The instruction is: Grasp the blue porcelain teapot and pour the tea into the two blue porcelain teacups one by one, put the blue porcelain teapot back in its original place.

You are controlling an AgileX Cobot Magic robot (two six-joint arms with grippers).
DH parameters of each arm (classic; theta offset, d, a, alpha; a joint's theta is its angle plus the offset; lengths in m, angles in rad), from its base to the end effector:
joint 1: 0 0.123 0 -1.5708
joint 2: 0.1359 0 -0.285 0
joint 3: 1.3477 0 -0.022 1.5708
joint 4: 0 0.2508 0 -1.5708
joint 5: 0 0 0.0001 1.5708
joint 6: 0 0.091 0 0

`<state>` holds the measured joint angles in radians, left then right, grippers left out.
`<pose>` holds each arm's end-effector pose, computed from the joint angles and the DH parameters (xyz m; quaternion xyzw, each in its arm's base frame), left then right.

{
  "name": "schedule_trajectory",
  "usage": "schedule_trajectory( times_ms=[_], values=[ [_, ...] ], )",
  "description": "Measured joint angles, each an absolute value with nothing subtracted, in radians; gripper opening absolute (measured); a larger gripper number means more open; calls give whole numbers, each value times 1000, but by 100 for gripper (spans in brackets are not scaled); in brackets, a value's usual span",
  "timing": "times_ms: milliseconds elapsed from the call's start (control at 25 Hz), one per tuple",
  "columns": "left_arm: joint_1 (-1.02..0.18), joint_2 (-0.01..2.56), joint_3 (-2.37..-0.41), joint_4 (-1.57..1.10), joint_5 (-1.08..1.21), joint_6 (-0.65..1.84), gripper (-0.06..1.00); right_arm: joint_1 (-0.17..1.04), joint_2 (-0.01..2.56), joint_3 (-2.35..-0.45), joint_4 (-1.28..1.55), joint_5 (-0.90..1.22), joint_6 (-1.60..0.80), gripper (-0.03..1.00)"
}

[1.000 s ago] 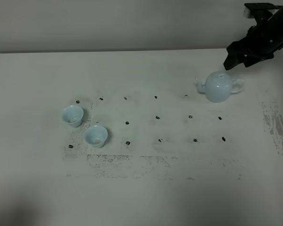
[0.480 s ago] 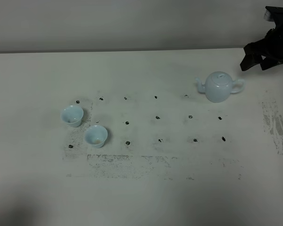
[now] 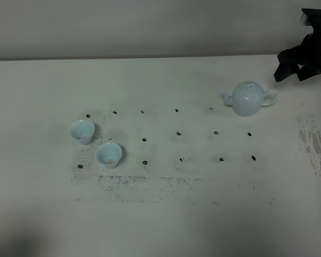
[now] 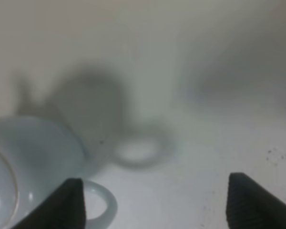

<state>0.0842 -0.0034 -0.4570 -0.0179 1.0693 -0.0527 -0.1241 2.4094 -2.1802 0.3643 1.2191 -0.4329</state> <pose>-0.0009 -0.0015 0.2646 -0.0590 0.8635 -0.0011 0.5009 0.5067 -0.0325 0.1859 -0.1067 0.9732 0.1406 0.1472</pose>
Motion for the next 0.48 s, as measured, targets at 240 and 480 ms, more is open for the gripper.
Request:
schedule_trajectory(
  times_ms=[240,480],
  values=[
    [84,-3,-457,-18,1069,-54,75,-116,2307,-2152,283,1218,-386,59],
    [84,-3,-457,-18,1069,-54,75,-81,2116,-1913,260,1208,-383,59]
  ],
)
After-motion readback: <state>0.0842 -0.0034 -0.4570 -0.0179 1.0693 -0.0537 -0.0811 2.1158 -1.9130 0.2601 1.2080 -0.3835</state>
